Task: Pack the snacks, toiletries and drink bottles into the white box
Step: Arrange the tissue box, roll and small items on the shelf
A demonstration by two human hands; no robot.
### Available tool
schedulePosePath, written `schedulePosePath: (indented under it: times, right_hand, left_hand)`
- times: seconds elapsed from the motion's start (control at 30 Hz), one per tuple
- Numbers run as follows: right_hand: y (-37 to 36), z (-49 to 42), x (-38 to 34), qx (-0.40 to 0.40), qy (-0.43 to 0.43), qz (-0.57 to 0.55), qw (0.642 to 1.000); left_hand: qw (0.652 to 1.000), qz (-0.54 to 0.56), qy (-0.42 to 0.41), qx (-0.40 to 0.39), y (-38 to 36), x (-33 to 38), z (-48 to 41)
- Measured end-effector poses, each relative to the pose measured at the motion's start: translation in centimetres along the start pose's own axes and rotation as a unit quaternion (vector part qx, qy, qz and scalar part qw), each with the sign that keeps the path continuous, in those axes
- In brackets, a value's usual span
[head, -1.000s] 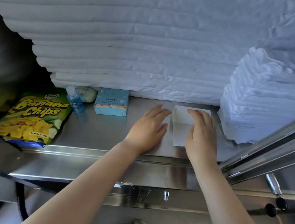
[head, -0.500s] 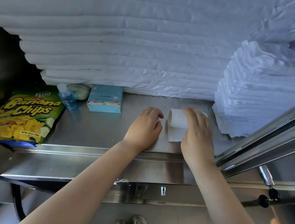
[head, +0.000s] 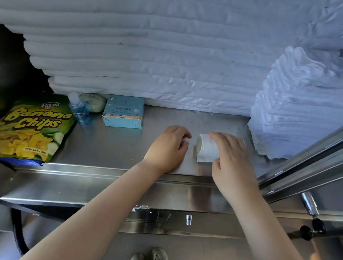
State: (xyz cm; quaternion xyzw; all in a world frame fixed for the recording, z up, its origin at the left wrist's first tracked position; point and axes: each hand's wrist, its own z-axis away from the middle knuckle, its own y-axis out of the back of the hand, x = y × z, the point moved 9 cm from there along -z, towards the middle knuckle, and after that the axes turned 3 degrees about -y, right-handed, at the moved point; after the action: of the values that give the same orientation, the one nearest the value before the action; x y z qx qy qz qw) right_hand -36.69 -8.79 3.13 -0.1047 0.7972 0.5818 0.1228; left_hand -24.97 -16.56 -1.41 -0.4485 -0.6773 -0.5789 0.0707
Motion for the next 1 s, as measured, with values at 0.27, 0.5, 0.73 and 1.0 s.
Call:
schedulePosePath:
  times: [0.27,0.5,0.73,1.0]
  right_hand:
    - [-0.7,-0.1,-0.1,-0.055,0.018,0.017,0.998]
    - [-1.1,-0.2,-0.1,-0.082,0.013,0.032,0.996]
    - [-1.4,-1.0,-0.2,-0.090,0.030,0.039,0.995]
    - [-0.6,-2.2,-1.1,-0.059,0.040,-0.028,0.997]
  left_hand:
    - [1.000,-0.011,-0.013,0.006,0.1,0.3,0.2]
    - [1.000,0.003,-0.007,0.002,0.3,0.2,0.4]
    - [1.000,0.019,-0.021,-0.013,1.3,0.2,1.5]
    - [0.996,0.084,0.024,-0.030,2.1,-0.1,3.0]
